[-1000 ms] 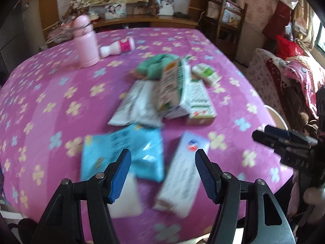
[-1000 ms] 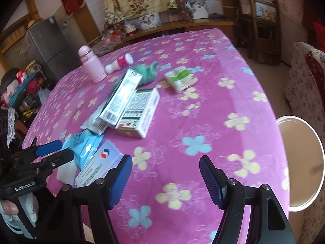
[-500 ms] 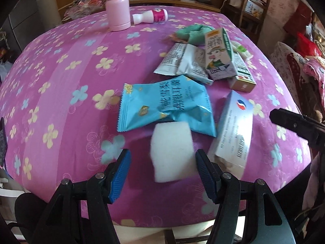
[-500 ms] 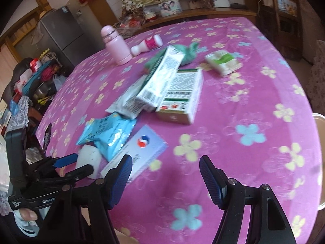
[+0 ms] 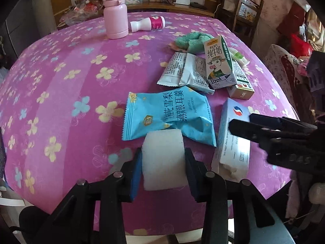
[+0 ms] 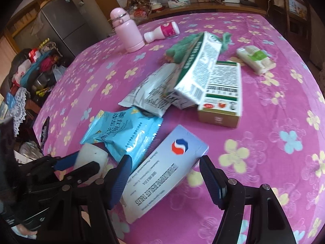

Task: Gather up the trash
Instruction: 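Grasp the white sponge with left tool while right tool grasps the white medicine box, then carry both items to the white bucket and open both tools to drop them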

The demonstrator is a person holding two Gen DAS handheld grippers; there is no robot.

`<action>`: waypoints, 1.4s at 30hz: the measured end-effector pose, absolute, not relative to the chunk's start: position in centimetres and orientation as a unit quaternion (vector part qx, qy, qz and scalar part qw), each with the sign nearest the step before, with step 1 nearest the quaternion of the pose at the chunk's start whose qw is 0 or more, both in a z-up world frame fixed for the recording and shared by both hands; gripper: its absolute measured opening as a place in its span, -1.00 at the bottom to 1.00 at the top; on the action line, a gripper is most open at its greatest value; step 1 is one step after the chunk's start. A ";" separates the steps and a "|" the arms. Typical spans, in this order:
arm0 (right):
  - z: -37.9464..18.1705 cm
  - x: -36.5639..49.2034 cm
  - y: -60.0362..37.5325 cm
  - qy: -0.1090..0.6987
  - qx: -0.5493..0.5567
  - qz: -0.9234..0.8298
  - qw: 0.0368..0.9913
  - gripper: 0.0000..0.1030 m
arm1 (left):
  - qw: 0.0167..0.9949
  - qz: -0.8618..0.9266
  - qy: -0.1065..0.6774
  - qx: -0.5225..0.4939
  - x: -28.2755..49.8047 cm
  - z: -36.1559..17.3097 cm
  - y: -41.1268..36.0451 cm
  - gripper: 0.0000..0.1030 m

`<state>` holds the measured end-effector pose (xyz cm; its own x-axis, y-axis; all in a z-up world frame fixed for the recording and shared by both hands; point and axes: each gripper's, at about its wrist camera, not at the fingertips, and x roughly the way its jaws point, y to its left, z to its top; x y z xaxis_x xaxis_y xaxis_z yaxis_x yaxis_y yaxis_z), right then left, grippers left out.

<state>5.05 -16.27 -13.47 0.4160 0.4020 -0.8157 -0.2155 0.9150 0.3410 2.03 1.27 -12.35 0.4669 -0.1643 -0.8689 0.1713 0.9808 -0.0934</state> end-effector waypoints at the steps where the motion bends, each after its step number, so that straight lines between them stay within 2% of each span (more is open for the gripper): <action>1: -13.7 5.1 -15.9 0.511 0.084 0.182 0.836 0.41 | 0.855 -0.098 0.510 -0.001 2.1 -12.4 1.5 -0.20; 10: -14.1 3.9 -15.8 0.524 -0.016 0.176 0.833 0.42 | 0.847 -0.113 0.519 -0.018 2.4 -13.0 1.0 -0.20; 17: -14.5 3.9 -18.4 0.526 0.011 0.157 0.836 0.42 | 0.846 -0.107 0.523 -0.020 3.0 -13.9 0.4 -0.19; 18: -14.6 3.8 -18.2 0.519 0.007 0.158 0.840 0.39 | 0.846 -0.106 0.522 -0.027 3.0 -13.9 0.6 -0.21; 20: -14.4 3.4 -18.2 0.498 0.004 0.166 0.851 0.11 | 0.842 -0.115 0.526 -0.041 2.8 -13.9 0.9 -0.24; 24: -14.2 2.9 -19.2 0.492 0.000 0.168 0.855 0.09 | 0.840 -0.135 0.524 -0.037 1.8 -13.2 0.1 -0.24; 30: -12.7 2.0 -23.6 0.476 0.033 0.153 0.865 0.09 | 0.841 -0.182 0.509 -0.016 0.8 -11.1 -4.1 -0.24; 42: -10.3 0.2 -36.8 0.451 0.093 0.058 0.886 0.09 | 0.840 -0.266 0.471 0.048 3.0 -8.4 -18.0 -0.24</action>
